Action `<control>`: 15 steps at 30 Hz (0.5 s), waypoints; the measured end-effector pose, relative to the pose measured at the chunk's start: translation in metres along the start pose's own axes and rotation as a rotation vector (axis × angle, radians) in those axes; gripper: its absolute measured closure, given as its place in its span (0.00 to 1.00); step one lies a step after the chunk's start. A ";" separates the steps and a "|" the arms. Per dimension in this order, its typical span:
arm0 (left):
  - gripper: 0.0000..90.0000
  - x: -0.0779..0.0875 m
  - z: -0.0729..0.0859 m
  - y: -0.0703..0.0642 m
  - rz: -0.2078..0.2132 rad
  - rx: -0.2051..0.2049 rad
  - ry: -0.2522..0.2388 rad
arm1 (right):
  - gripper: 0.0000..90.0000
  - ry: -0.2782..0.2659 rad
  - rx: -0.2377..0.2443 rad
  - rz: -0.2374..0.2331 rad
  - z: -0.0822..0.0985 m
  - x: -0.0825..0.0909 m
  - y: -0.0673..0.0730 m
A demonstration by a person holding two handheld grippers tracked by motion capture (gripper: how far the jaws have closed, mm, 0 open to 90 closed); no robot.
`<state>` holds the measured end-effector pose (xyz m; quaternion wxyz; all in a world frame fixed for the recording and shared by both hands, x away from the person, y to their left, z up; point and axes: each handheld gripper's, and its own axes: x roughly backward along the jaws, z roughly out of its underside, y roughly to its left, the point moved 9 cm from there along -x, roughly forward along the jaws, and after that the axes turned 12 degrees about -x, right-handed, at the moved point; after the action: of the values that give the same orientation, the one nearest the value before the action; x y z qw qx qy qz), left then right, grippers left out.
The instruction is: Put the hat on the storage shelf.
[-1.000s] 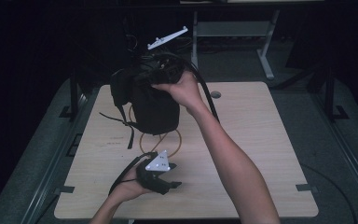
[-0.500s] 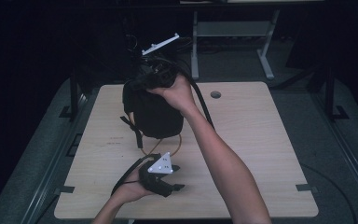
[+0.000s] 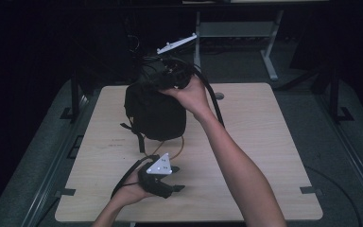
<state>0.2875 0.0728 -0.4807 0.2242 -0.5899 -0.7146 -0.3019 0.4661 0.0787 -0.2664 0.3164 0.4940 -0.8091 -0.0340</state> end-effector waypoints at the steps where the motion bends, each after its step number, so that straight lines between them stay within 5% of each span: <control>1: 0.42 0.000 0.000 0.000 -0.001 0.000 0.002 | 0.49 0.007 0.001 0.002 0.002 0.002 -0.002; 15: 0.42 -0.001 0.000 0.002 -0.018 -0.002 0.001 | 0.47 -0.019 0.002 0.019 0.019 0.035 -0.020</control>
<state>0.2894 0.0720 -0.4812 0.2211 -0.5836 -0.7194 -0.3049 0.4599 0.0347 -0.2720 0.3087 0.4863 -0.8167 -0.0349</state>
